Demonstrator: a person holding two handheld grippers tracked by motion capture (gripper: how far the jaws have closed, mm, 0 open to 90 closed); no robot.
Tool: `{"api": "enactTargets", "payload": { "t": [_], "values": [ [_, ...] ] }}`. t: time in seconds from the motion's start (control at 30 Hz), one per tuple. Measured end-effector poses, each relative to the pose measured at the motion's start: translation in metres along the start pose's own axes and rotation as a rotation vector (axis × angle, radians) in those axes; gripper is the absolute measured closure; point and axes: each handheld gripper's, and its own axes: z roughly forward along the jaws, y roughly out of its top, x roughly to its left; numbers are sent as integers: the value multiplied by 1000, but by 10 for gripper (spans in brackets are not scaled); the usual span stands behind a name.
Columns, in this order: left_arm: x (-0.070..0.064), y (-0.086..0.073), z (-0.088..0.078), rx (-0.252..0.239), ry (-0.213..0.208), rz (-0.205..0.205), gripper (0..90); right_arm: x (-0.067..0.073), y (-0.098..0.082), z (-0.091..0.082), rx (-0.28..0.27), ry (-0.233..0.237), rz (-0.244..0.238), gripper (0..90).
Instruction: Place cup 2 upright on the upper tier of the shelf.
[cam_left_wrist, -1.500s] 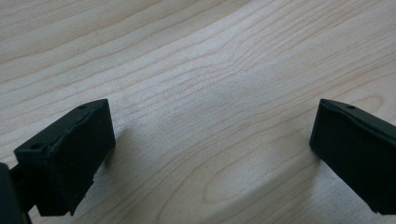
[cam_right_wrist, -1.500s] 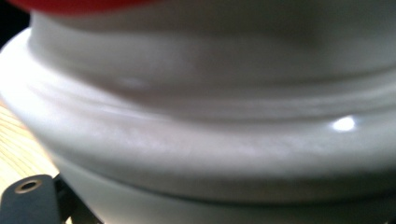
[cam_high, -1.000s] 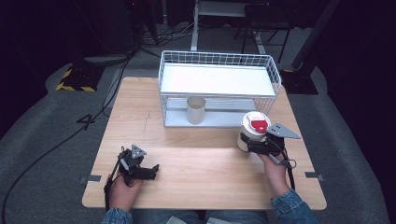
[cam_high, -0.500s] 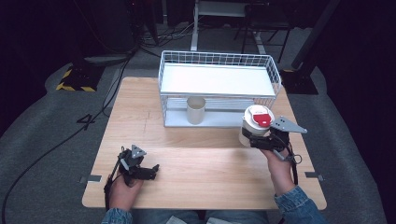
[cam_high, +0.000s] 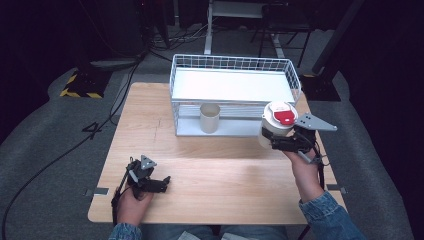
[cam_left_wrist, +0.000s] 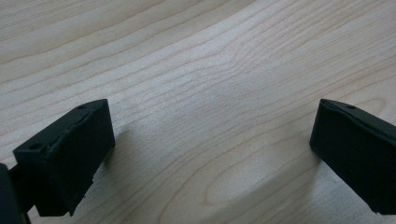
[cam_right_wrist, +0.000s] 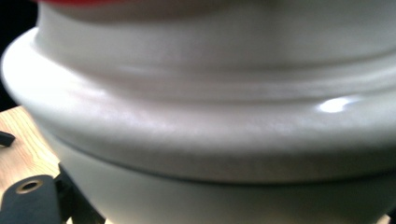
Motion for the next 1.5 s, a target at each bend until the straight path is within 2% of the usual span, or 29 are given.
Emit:
{"api": "enactTargets", "payload": {
  "t": [0.43, 0.67, 1.1, 1.5],
  "values": [
    [0, 0, 0, 0, 0, 0, 3, -2, 34, 1, -13, 49, -2, 119],
    [0, 0, 0, 0, 0, 0, 4, -5, 52, 2, -2, 70, -7, 119],
    [0, 0, 0, 0, 1, -1, 4, -14, 86, 6, -15, 52, -28, 119],
    [0, 0, 0, 0, 0, 0, 4, -19, 111, 24, -8, 41, -48, 120]
  ]
}}
